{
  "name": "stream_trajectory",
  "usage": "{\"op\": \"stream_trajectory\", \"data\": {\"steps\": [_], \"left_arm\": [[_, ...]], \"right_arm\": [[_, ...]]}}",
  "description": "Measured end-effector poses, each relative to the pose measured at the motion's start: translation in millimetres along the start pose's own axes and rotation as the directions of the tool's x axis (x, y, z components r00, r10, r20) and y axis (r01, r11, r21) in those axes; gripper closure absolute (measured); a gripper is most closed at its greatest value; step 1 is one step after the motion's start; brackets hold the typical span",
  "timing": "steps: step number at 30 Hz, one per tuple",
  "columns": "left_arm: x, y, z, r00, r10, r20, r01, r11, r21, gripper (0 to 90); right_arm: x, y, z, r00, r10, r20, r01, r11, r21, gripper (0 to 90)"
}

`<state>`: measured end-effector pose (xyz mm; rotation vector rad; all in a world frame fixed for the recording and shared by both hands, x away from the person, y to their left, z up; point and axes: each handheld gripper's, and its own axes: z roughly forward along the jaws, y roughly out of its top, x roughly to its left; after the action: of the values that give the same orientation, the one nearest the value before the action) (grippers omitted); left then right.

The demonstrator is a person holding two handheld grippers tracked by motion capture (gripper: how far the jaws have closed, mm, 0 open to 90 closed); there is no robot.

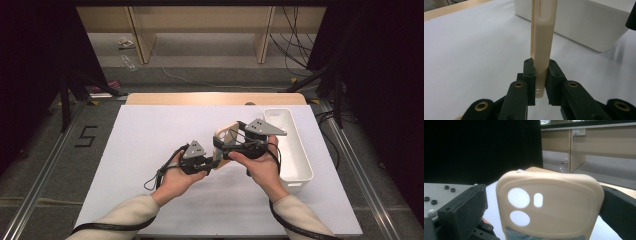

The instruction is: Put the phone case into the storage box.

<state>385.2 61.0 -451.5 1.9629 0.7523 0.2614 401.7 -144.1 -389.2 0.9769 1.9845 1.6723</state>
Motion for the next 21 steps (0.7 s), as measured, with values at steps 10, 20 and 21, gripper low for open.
{"op": "stream_trajectory", "data": {"steps": [10,20,21], "left_arm": [[-2.0,0.3,0.3,1.0,0.0,0.002,0.0,1.0,0.0,79.5],[-3.6,-0.4,1.2,1.0,0.0,0.008,0.0,1.0,0.002,79.5],[-3.8,-0.5,1.3,1.0,-0.001,0.009,0.001,1.0,0.002,79.5]], "right_arm": [[-0.3,-0.7,0.2,1.0,0.005,0.007,-0.005,1.0,-0.002,0.2],[-0.5,-1.3,0.5,0.9999,0.006,0.012,-0.006,1.0,-0.002,0.2],[-0.3,-1.6,0.7,0.9998,0.013,0.012,-0.013,1.0,-0.004,0.3]]}}
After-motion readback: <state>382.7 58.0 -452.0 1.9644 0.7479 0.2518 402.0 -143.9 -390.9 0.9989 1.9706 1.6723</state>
